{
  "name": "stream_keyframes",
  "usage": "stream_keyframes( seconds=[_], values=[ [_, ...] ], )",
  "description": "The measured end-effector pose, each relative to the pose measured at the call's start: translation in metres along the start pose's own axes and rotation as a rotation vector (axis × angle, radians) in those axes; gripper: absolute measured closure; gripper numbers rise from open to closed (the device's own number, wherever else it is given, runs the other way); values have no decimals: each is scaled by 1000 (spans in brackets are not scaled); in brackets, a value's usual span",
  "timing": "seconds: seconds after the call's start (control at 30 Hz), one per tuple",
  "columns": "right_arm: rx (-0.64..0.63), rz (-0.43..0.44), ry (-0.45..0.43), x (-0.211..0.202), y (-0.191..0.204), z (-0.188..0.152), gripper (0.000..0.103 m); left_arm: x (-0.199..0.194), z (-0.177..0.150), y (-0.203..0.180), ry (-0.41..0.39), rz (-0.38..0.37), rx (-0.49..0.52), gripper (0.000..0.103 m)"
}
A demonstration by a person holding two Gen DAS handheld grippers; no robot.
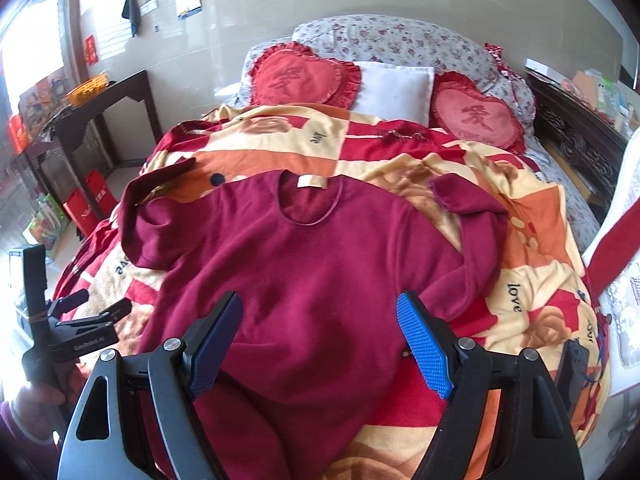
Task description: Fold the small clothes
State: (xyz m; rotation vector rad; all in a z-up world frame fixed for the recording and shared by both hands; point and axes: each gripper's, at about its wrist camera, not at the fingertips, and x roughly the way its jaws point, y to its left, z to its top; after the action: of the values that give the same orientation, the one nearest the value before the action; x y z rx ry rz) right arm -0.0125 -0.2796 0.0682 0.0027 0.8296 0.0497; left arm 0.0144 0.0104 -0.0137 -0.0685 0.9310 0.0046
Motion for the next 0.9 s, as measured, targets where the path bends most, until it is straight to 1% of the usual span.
stream_keyframes(
  seconds=[0.33, 0.57, 0.9],
  values=[
    [-22, 38, 19, 12, 20, 2, 41, 3, -1, 4, 7, 3, -11, 2],
    [-37, 16, 45, 27, 30, -2, 41, 5, -1, 6, 14, 2, -14, 2],
    [-47, 17, 77, 40, 35, -5, 41, 5, 0, 6, 14, 2, -16, 2]
  ],
)
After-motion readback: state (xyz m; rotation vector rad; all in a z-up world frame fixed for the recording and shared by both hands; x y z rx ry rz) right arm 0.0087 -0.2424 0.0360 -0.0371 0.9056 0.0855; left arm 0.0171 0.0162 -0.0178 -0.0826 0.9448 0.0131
